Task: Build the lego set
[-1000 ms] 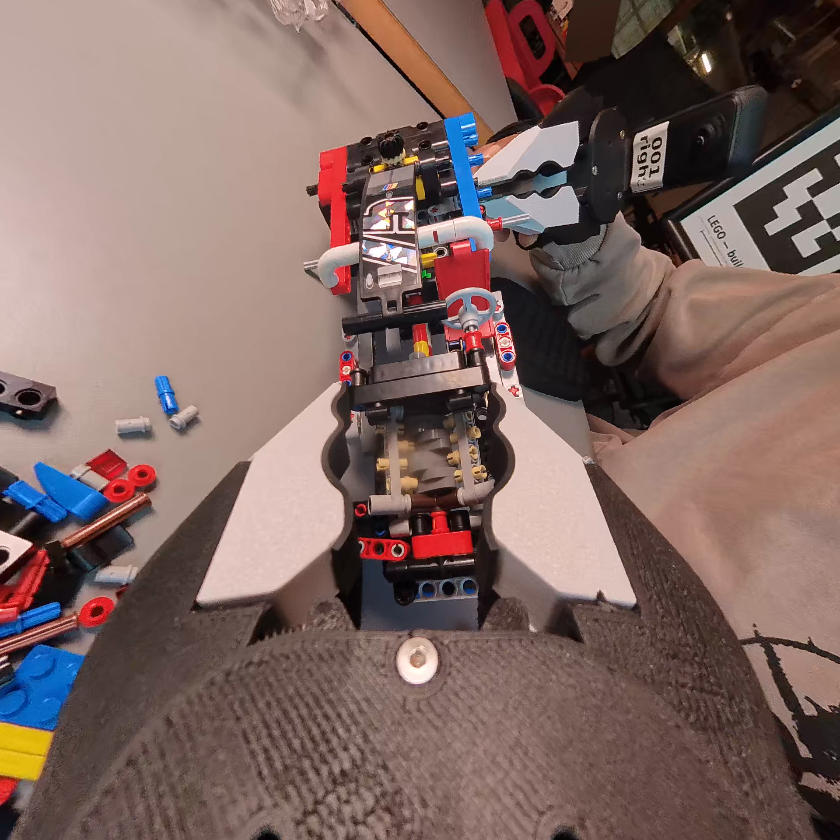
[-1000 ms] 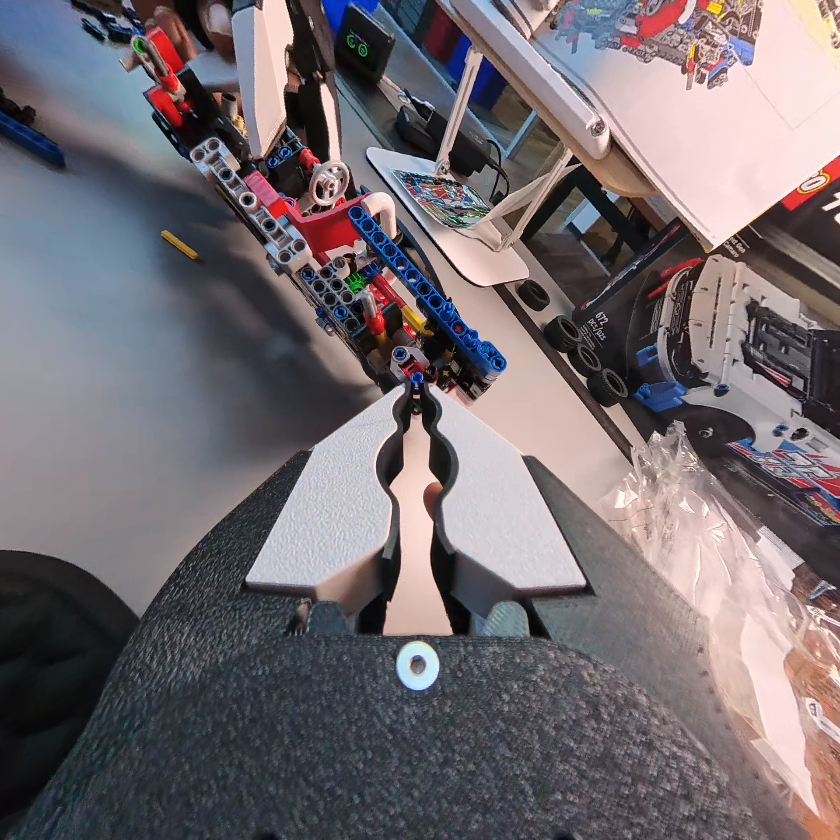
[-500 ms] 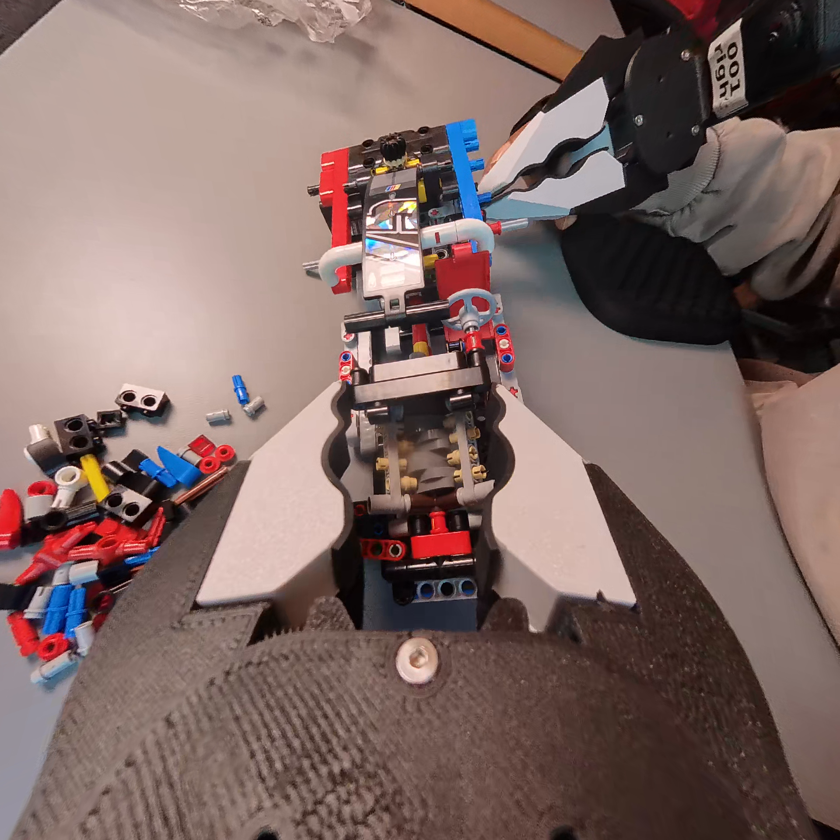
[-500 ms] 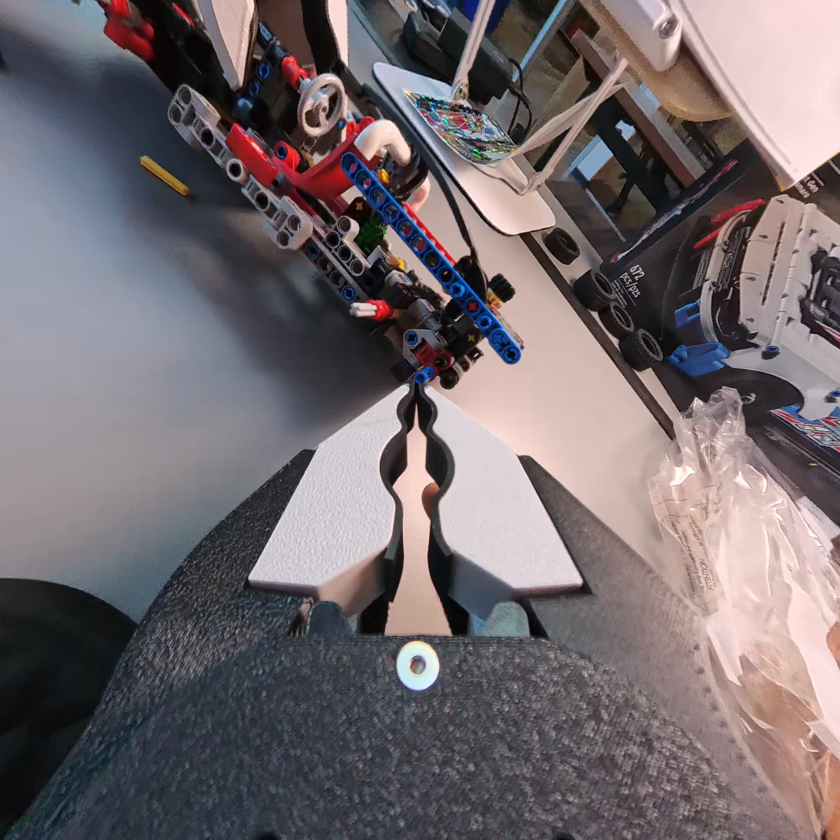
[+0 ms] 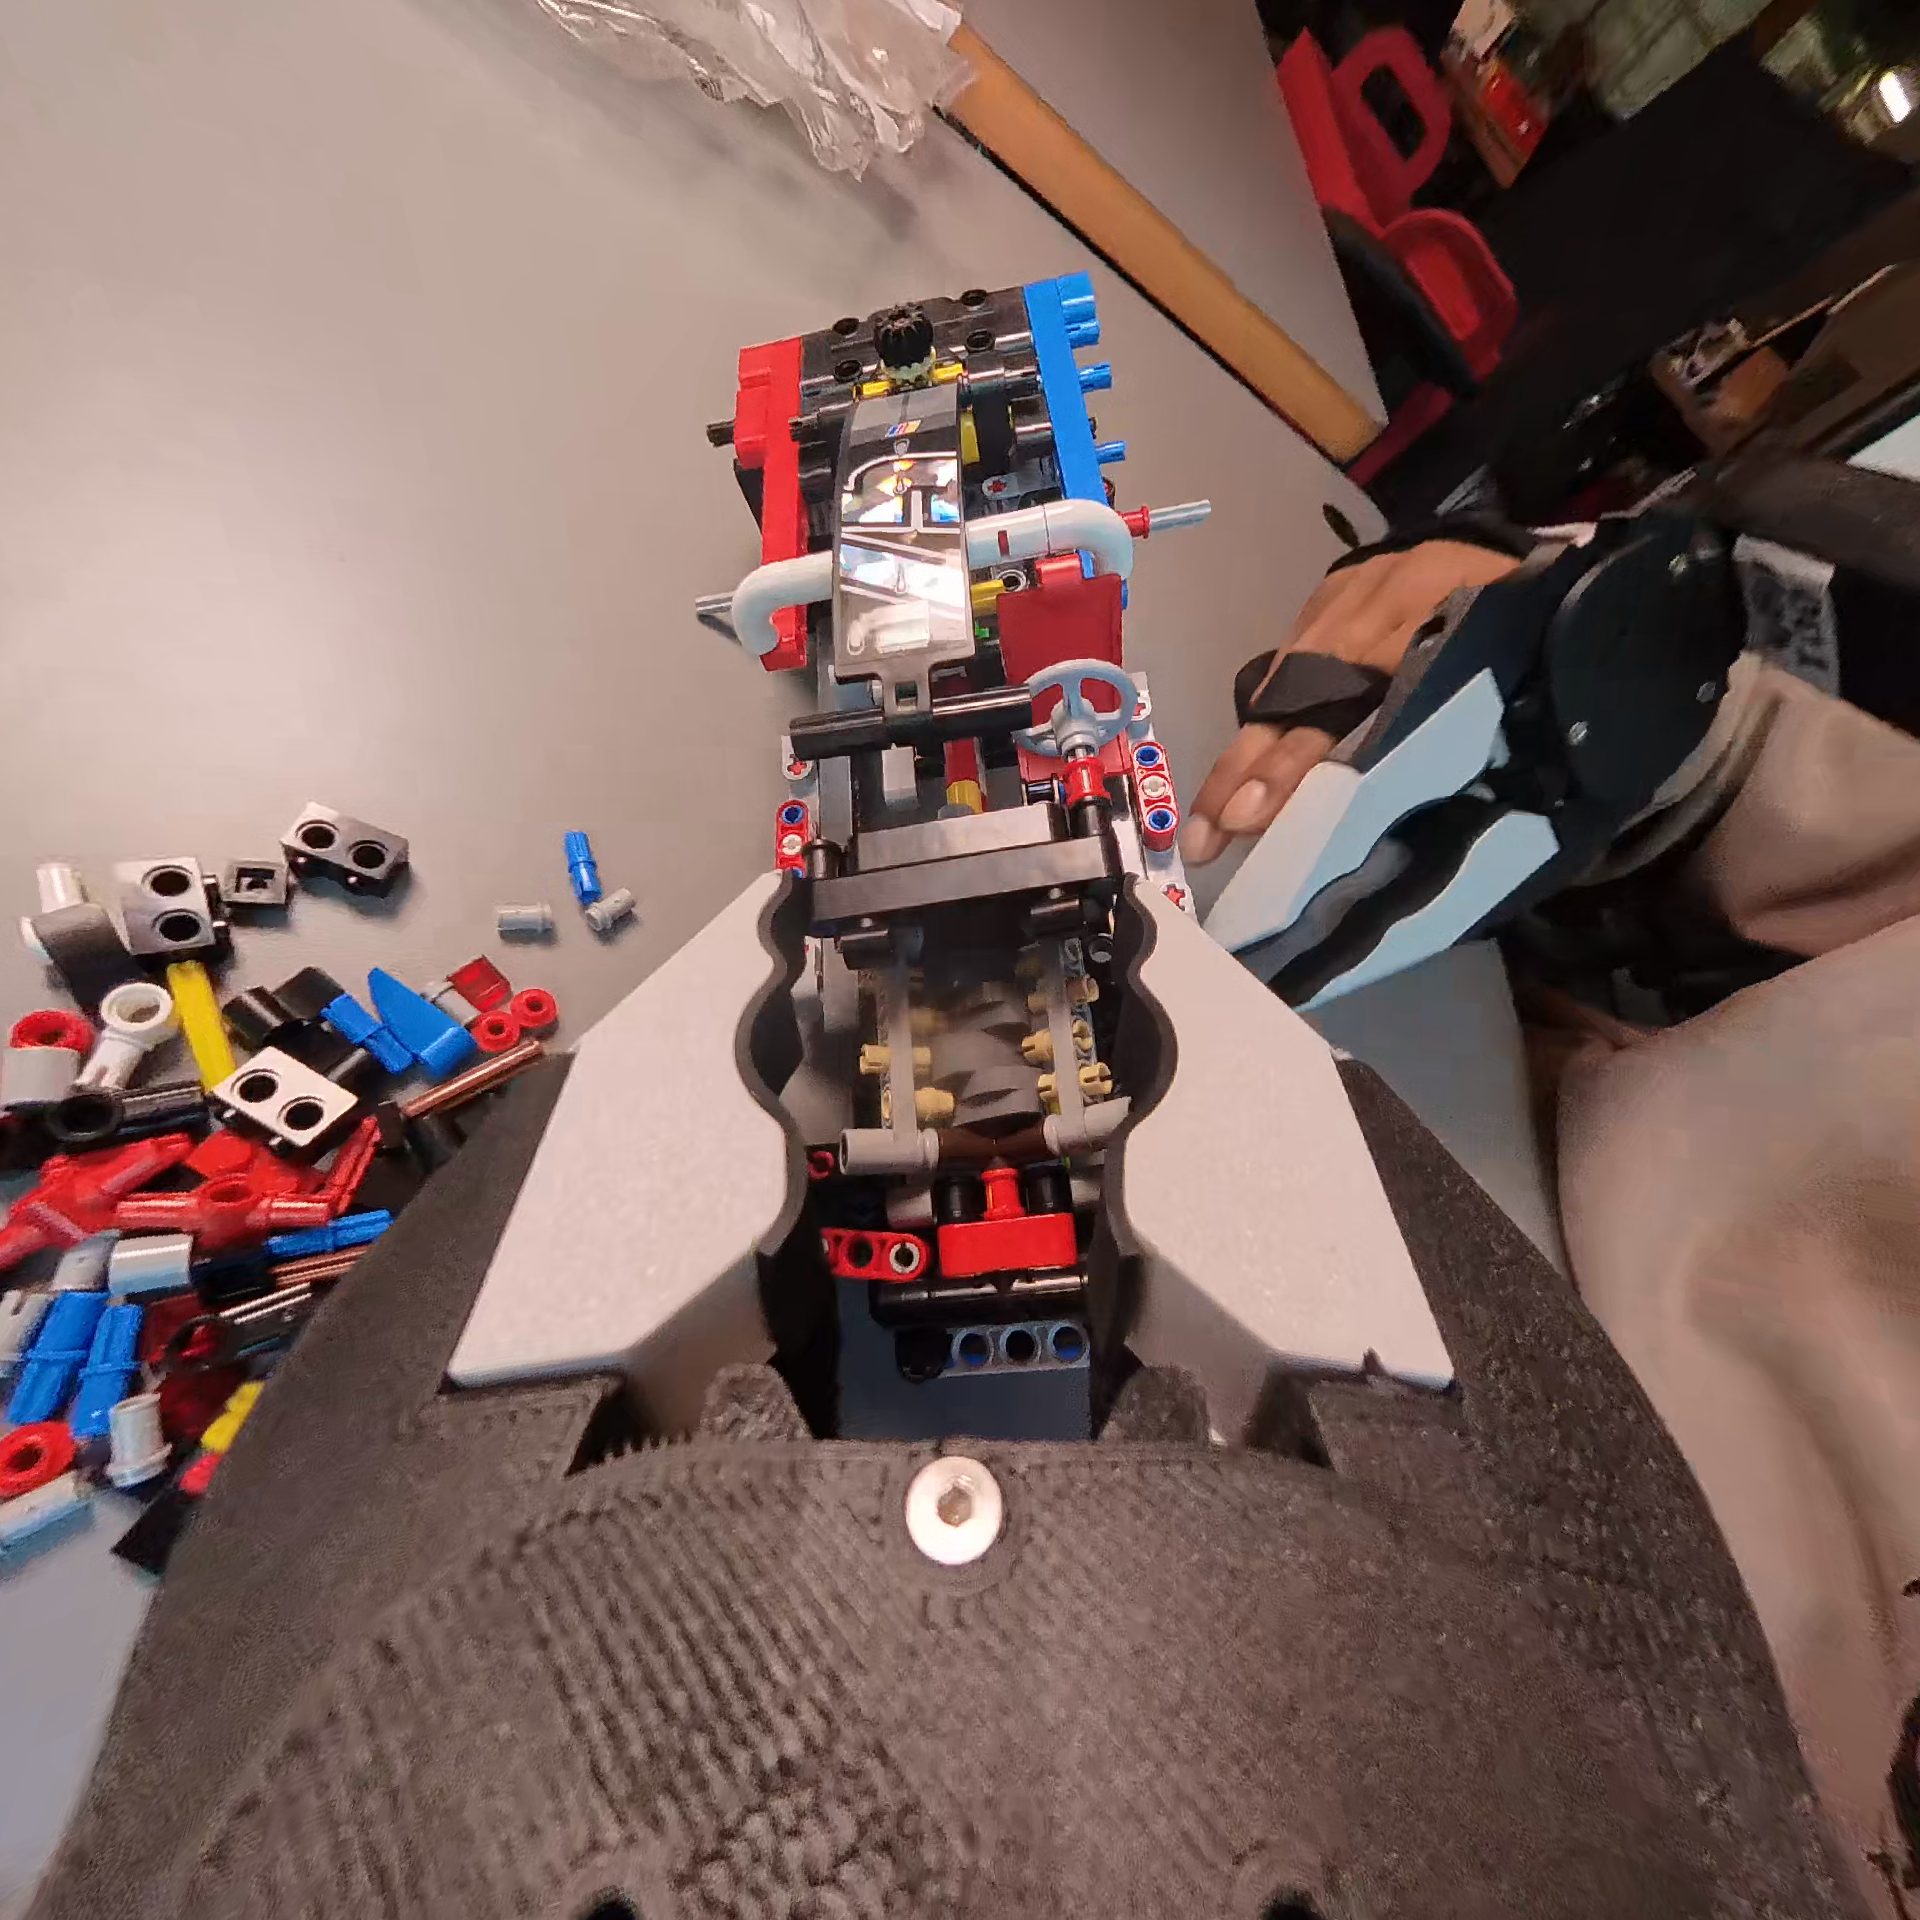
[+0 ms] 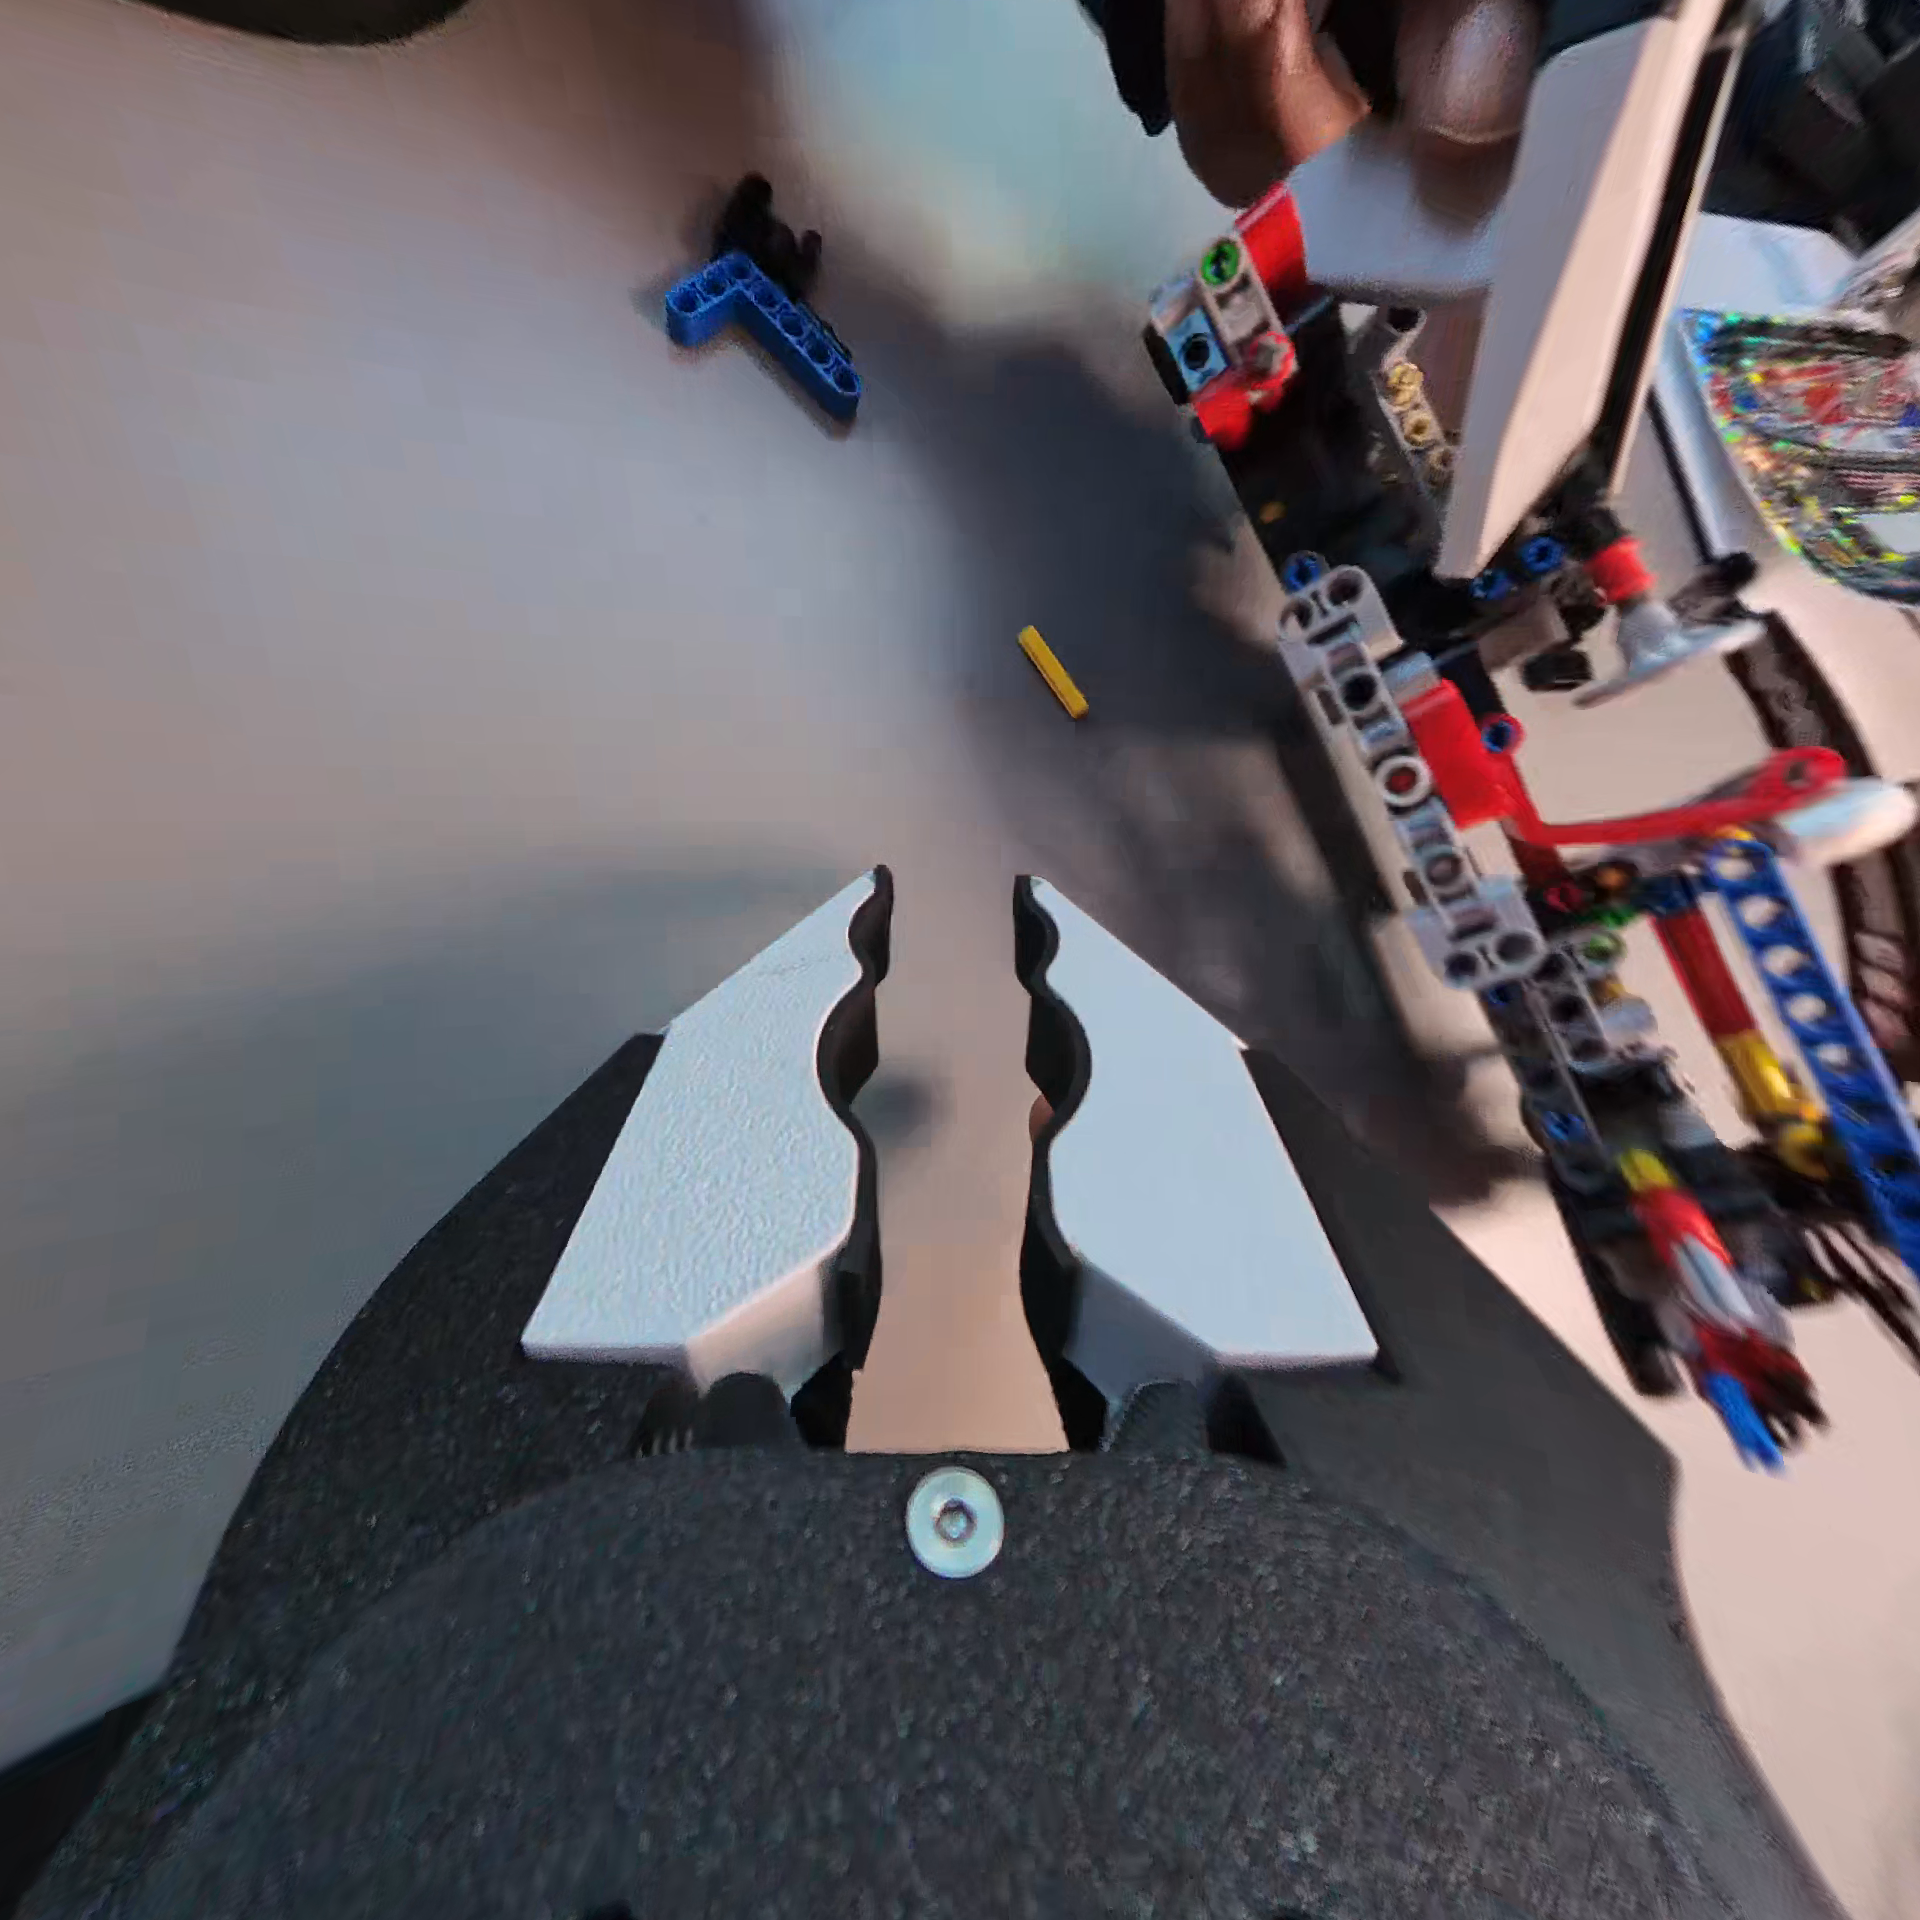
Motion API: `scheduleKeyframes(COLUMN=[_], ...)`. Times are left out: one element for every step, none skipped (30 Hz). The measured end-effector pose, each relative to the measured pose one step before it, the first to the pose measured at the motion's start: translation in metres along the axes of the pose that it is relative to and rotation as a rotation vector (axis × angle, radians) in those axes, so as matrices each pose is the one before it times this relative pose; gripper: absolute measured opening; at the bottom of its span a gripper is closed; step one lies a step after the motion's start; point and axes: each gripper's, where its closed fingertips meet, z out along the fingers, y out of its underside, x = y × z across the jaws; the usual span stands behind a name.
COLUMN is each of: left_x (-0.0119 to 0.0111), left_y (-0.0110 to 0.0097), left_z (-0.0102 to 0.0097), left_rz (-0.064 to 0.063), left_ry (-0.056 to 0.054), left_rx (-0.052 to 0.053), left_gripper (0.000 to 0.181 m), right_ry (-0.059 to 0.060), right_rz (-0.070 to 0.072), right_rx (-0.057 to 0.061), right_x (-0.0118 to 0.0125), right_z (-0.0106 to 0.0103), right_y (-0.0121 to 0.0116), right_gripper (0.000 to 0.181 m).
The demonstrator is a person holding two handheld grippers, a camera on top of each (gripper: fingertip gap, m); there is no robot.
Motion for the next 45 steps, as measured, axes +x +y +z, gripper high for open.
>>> scheduleKeyframes(left_x=[-0.00113, -0.00122, -0.00075, -0.00046, -0.00038, -0.00061, -0.00081, -0.00088, -0.00073, -0.00046, -0.00017, -0.00008, 0.00004, 0.00018, 0.00033, 0.00046, 0.00101, 0.00187, 0.00295, 0.00386, 0.005, 0.00683, 0.00766, 0.00754, 0.00677, 0.00533, 0.0037, 0.00235, 0.00167, 0.00111, 0.0006, 0.00026, -0.00008, 0.00005, 0.00013, -0.00014, -0.00007, -0.00012, -0.00015, -0.0003, -0.00028, -0.00026, -0.00034, -0.00079, -0.00104], left_y=[-0.00175, -0.00104, -0.0008, -0.00068, -0.00075, -0.00052, -0.0007, -0.00069, -0.0003, -0.00013, 0.00042, 0.00049, 0.00055, 0.00047, 0.00083, 0.00121, 0.00222, 0.00365, 0.00475, 0.00438, 0.00297, 0.00355, 0.00359, 0.00298, 0.00223, 0.00184, 0.00109, 0.00066, 0.00042, 0.00031, 0.00011, 0.00022, 0.00018, 0.00021, 0.00005, -0.00008, 0.00002, -0.00007, -0.00019, -0.00026, -0.00031, 0.00011, 0.00029, 0.00078, 0.00078], left_z=[-0.00079, -0.0006, -0.00065, -0.00059, -0.00073, -0.00072, -0.00089, -0.00075, -0.00082, -0.0009, -0.00079, -0.00073, -0.00051, -0.00029, 0.00001, 0.00019, 0.00044, 0.0006, 0.0008, 0.001, 0.00098, 0.00099, 0.00121, 0.00163, 0.00192, 0.00211, 0.00201, 0.00175, 0.00166, 0.00148, 0.00089, 0.00031, -0.00007, -0.00014, -0.00008, -0.00029, -0.00027, -0.00039, -0.00024, -0.0002, -0.00027, -0.00042, -0.0006, -0.00069, -0.00075], left_rz=[-0.0251, -0.0137, -0.0117, -0.0123, -0.0105, -0.0093, -0.0072, -0.0051, -0.0045, -0.0024, 0.0013, 0.0032, 0.0034, 0.0048, 0.0083, 0.0164, 0.028, 0.0384, 0.0462, 0.0518, 0.0511, 0.0464, 0.0456, 0.0438, 0.0403, 0.038, 0.0342, 0.0282, 0.0212, 0.0163, 0.0121, 0.008, 0.0025, -0.0005, -0.0028, -0.0034, -0.0029, -0.0016, -0.0024, -0.0046, -0.0044, -0.0013, 0.0042, 0.0056, 0.0065], left_ry=[0.01, 0.0047, 0.0061, 0.0078, 0.0075, 0.006, 0.0035, 0.0015, 0.0005, 0.0002, -0.0008, -0.0017, -0.002, -0.0032, -0.0061, -0.0116, -0.0181, -0.0226, -0.0251, -0.0263, -0.0247, -0.0141, -0.0095, -0.012, -0.0178, -0.0235, -0.026, -0.0243, -0.0167, -0.0107, -0.0061, -0.0037, -0.002, -0.0001, 0.0008, 0.0006, 0.0019, 0.0027, 0.0032, 0.003, 0.0022, 0.0014, -0.0005, -0.0035, -0.0064], left_rx=[0.0082, 0.0053, 0.0057, 0.0052, 0.0039, 0.0031, 0.0038, 0.0042, 0.0035, 0.0018, 0.0002, -0.0007, -0.0009, -0.0007, -0.0019, -0.005, -0.0095, -0.0168, -0.0225, -0.0211, -0.0089, -0.0099, -0.008, -0.0062, -0.0068, -0.0108, -0.0118, -0.0106, -0.0086, -0.0045, -0.0013, -0.0009, 0.0013, 0.0044, 0.007, 0.0074, 0.0046, 0.0037, 0.0052, 0.0068, 0.0065, 0.0044, 0.0024, 0.0004, -0.0006], left_gripper=[0.058, 0.058, 0.058, 0.058, 0.058, 0.058, 0.058, 0.058, 0.058, 0.058, 0.058, 0.058, 0.058, 0.059, 0.058, 0.058, 0.058, 0.058, 0.058, 0.058, 0.058, 0.058, 0.058, 0.058, 0.058, 0.058, 0.058, 0.058, 0.058, 0.058, 0.058, 0.058, 0.059, 0.059, 0.059, 0.059, 0.059, 0.059, 0.059, 0.059, 0.059, 0.059, 0.059, 0.059, 0.058], right_ry=[-0.0216, -0.0075, -0.0131, -0.0323, -0.0403, -0.0285, -0.0132, -0.0206, -0.0266, -0.0195, 0.0073, 0.017, -0.001, -0.0172, -0.0106, 0.0031, -0.0131, -0.0232, -0.0029, 0.0071, 0.0231, 0.0344, 0.0354, 0.0403, 0.0426, 0.0247, 0.0089, -0.0056, -0.0219, -0.0269, -0.0342, -0.0405, -0.0294, -0.0096, -0.0054, -0.0139, -0.0032, 0.013, 0.0108, 0.0058, 0.0035, 0.0135, 0.0165, 0.0176, 0.0133], right_rz=[0.0106, 0.007, 0.012, 0.015, 0.0119, 0.0036, -0.0022, 0.0027, 0.0103, 0.0071, 0.0034, -0.0116, -0.0129, -0.0069, -0.0104, -0.0091, 0.0039, 0.0151, 0.0185, 0.0069, 0.0017, -0.0019, -0.0081, -0.0132, -0.0212, -0.0266, -0.0203, -0.0102, -0.0011, 0.0023, 0.0026, 0.0041, -0.0029, -0.0175, -0.0219, -0.0119, -0.0014, -0.0067, -0.0122, 0.0, 0.0139, 0.0225, 0.0235, 0.0263, 0.0273], right_rx=[-0.0088, -0.005, 0.0088, 0.0127, -0.0012, -0.0175, -0.0139, -0.0136, -0.0201, -0.0089, -0.0069, -0.0162, -0.0061, -0.0059, -0.0059, 0.011, 0.0442, 0.0673, 0.0639, 0.0595, 0.0536, 0.0323, 0.0153, -0.0038, -0.0357, -0.061, -0.0588, -0.0558, -0.0521, -0.0397, -0.0187, -0.0138, -0.02, -0.0195, -0.0025, 0.0145, 0.0114, 0.004, 0.0027, 0.0138, 0.0375, 0.0534, 0.0573, 0.0552, 0.04], right_x=[0.00411, 0.00739, 0.00638, 0.00275, 0.00033, 0.00118, 0.0025, 0.00048, -0.00132, -0.00143, 0.00163, 0.00202, -0.00171, -0.00445, -0.00406, -0.00278, -0.0052, -0.00641, -0.00254, 0.00014, 0.00459, 0.00925, 0.01237, 0.01579, 0.01823, 0.01673, 0.01473, 0.01248, 0.00951, 0.00783, 0.00516, 0.00235, 0.00238, 0.00342, 0.00209, -0.00047, 0.00046, 0.00208, 0.00069, -0.00045, -0.00106, -0.00002, -0.00015, -0.00051, -0.00138], right_z=[0.01041, 0.00833, 0.00634, 0.00509, 0.00514, 0.00535, 0.00529, 0.005, 0.00446, 0.00284, 0.00047, 0.00002, -0.00077, -0.00176, -0.00273, -0.00463, -0.0085, -0.01337, -0.017, -0.0195, -0.02056, -0.01908, -0.01549, -0.01007, -0.00301, 0.00428, 0.01076, 0.01602, 0.01999, 0.02233, 0.0229, 0.02201, 0.01999, 0.01681, 0.01274, 0.00855, 0.00521, 0.00232, -0.00037, -0.00402, -0.00847, -0.01277, -0.01624, -0.01857, -0.01989], right_y=[-0.00301, -0.00356, -0.00611, -0.00707, -0.0048, -0.00158, -0.00084, 0.00003, 0.00159, 0.00018, 0.0, 0.00182, 0.00086, 0.00164, 0.00276, 0.00191, -0.0025, -0.00713, -0.00924, -0.01114, -0.01306, -0.01218, -0.0105, -0.00706, -0.00082, 0.00529, 0.00698, 0.00785, 0.00767, 0.00578, 0.00236, 0.00114, 0.00128, 0.00073, -0.00225, -0.00469, -0.00428, -0.00277, -0.00165, -0.00256, -0.00531, -0.00716, -0.00707, -0.00595, -0.00268], right_gripper=[0.026, 0.028, 0.029, 0.03, 0.03, 0.031, 0.031, 0.031, 0.029, 0.025, 0.022, 0.018, 0.014, 0.01, 0.006, 0.003, 0.002, 0.002, 0.002, 0.002, 0.002, 0.001, 0.002, 0.002, 0.001, 0.002, 0.001, 0.001, 0.001, 0.002, 0.002, 0.002, 0.002, 0.002, 0.002, 0.002, 0.002, 0.003, 0.01, 0.018, 0.021, 0.023, 0.025, 0.026, 0.029])
